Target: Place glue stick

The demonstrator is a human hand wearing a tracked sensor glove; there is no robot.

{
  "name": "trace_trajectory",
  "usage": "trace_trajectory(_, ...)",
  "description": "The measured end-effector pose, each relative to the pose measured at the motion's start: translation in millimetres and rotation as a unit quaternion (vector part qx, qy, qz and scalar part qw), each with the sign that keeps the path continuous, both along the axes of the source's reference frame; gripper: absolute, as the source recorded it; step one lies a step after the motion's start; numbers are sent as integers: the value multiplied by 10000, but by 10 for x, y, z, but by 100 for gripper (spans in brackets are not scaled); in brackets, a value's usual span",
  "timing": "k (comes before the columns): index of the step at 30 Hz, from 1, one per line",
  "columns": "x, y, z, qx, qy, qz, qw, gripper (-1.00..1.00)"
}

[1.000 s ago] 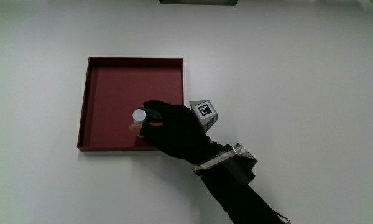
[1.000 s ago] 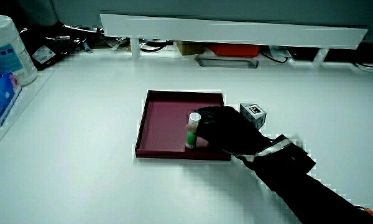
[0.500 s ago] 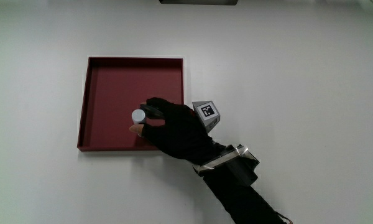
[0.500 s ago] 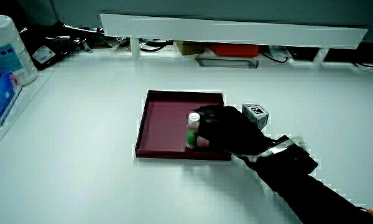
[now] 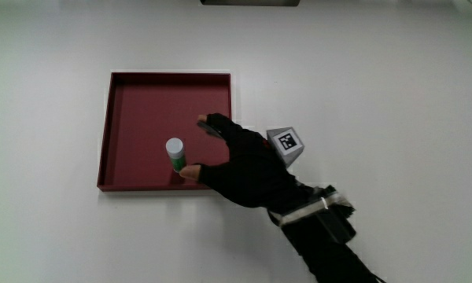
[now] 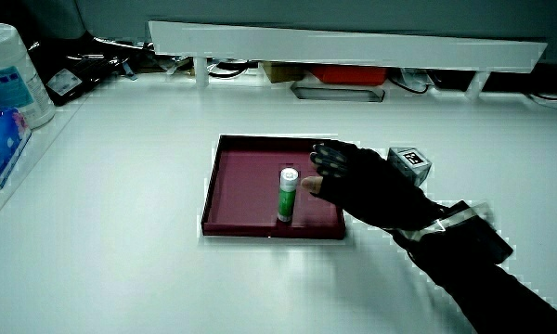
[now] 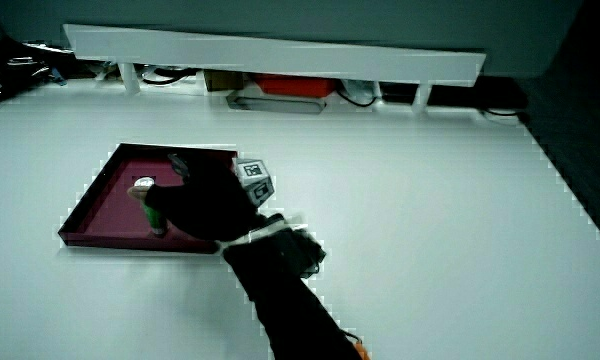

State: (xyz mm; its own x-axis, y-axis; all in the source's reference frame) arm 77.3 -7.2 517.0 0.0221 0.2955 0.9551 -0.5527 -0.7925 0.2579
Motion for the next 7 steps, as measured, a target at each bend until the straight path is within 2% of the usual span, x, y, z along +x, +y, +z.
trace_trajectory(1, 46, 3, -69, -18, 257, -92, 9996, -100)
trace_trajectory(3, 129, 3, -165, 231, 435, -294, 9984, -100)
trace_trajectory(4, 159, 2, -234, 248, 396, -467, 9978, -100)
trace_trajectory(5, 205, 3, -282, 167, 656, -620, 9958, -100)
trace_trajectory(6, 236, 7, -360, 149, 575, -741, 9955, -100)
trace_trajectory(7, 279, 7, -407, 164, 668, -863, 9939, -100)
